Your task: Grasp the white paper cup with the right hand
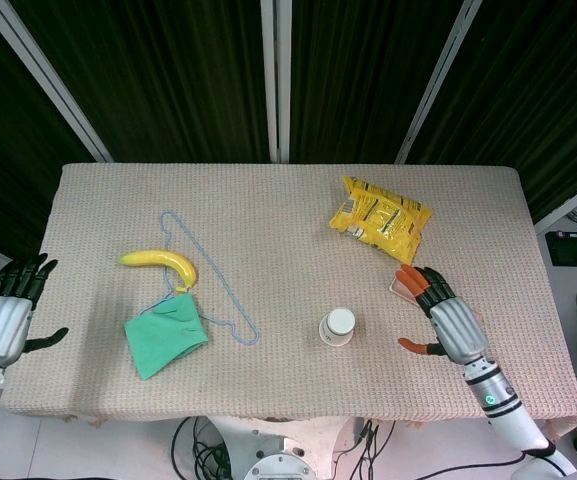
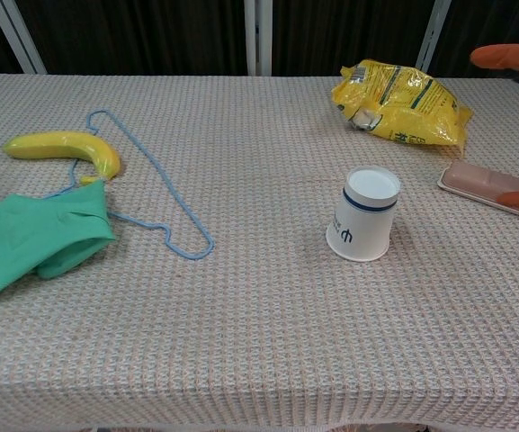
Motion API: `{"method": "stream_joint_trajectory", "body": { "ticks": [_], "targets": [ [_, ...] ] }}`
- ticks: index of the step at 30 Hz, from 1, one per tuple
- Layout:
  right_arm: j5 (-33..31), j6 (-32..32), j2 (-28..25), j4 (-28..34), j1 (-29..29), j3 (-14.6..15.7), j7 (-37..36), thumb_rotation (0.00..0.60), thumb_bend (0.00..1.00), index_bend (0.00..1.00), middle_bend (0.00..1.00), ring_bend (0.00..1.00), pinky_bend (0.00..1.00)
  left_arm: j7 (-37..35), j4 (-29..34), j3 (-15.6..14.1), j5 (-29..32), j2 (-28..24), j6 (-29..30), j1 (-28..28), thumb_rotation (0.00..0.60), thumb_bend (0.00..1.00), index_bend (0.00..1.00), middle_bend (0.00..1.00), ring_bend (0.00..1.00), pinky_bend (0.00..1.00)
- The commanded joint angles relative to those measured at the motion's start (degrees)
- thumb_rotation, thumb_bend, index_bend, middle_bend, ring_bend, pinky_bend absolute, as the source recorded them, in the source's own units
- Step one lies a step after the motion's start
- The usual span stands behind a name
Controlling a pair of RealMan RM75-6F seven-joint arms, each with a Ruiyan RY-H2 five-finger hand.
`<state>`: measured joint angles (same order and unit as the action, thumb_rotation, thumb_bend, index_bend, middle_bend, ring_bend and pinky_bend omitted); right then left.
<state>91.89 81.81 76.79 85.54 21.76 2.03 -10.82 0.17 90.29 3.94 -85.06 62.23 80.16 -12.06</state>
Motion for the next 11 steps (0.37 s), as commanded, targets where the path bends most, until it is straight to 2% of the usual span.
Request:
{"method": "stream_joint_trajectory", "body": {
  "ticks": [1, 4, 7, 11],
  "targets": [
    [-6.55, 10.39, -9.20, 8.80, -10.57, 0.54, 18.89, 0.600, 0.01, 0.00, 0.00, 0.00, 0.00, -0.07, 0.04, -0.14, -0.24, -0.06, 0.10, 0.06, 0.600, 0.13, 0.04, 0.00, 0.00, 0.00],
    [-9.99, 13.54, -10.80, 11.41, -14.46, 0.34, 22.70, 0.600, 0.01, 0.00, 0.00, 0.00, 0.00, -0.08, 0.16, -0.25, -0.39, -0.14, 0.22, 0.15, 0.600, 0.13, 0.04, 0.00, 0.00, 0.00],
    [-11.65, 15.88, -10.40, 10.99, -16.88, -0.55, 23.66, 0.600, 0.01, 0.00, 0.00, 0.00, 0.00, -0.08, 0.30, -0.29, -0.61, -0.13, 0.50, 0.24, 0.600, 0.13, 0.04, 0.00, 0.00, 0.00],
    [-14.01, 15.39, -9.79, 10.15, -18.08, -1.87, 24.06, 0.600, 0.01, 0.00, 0.00, 0.00, 0.00, 0.28, 0.38, -0.41, -0.76, 0.02, 0.32, 0.15, 0.600, 0.13, 0.04, 0.00, 0.00, 0.00]
  ]
}}
